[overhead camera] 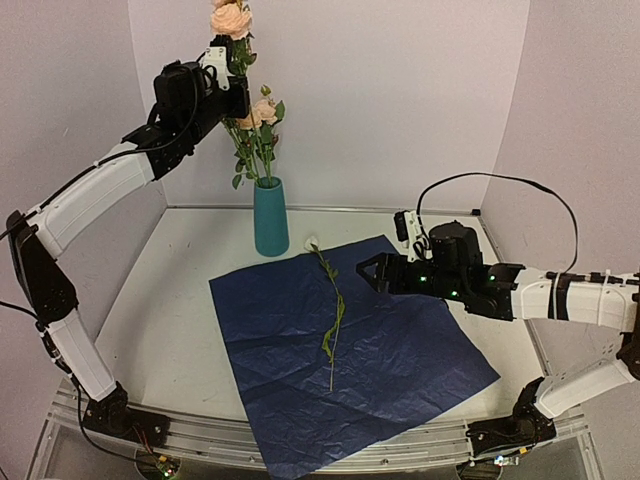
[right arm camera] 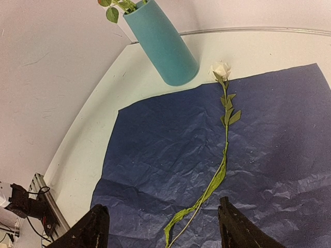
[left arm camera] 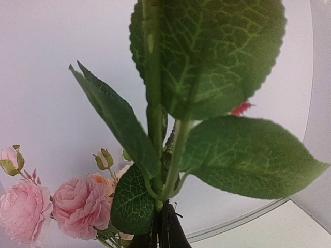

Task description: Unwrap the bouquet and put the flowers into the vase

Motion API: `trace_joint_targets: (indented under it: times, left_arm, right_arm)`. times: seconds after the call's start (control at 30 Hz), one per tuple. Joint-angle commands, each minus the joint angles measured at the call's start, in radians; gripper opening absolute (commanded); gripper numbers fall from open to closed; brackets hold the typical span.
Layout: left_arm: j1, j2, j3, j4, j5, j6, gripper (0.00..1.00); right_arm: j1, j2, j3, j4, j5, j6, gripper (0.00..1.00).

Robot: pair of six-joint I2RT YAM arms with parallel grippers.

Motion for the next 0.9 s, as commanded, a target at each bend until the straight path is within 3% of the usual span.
trace_joint_targets:
  times: [0.0,0.87]
  left_arm:
    - [0.013,0.025,-0.026,0.06,-0.023,0.014,0.0]
    - [0.035,0.145,-0.193,0.079,-0.012,-0.224,0.0]
  right_arm:
    - [0.004,-0.028,-0.006,0.001,0.021,-0.003,0.73]
    - [0.004,-0.026,-0.017,-0.004,0.02,0.007,0.73]
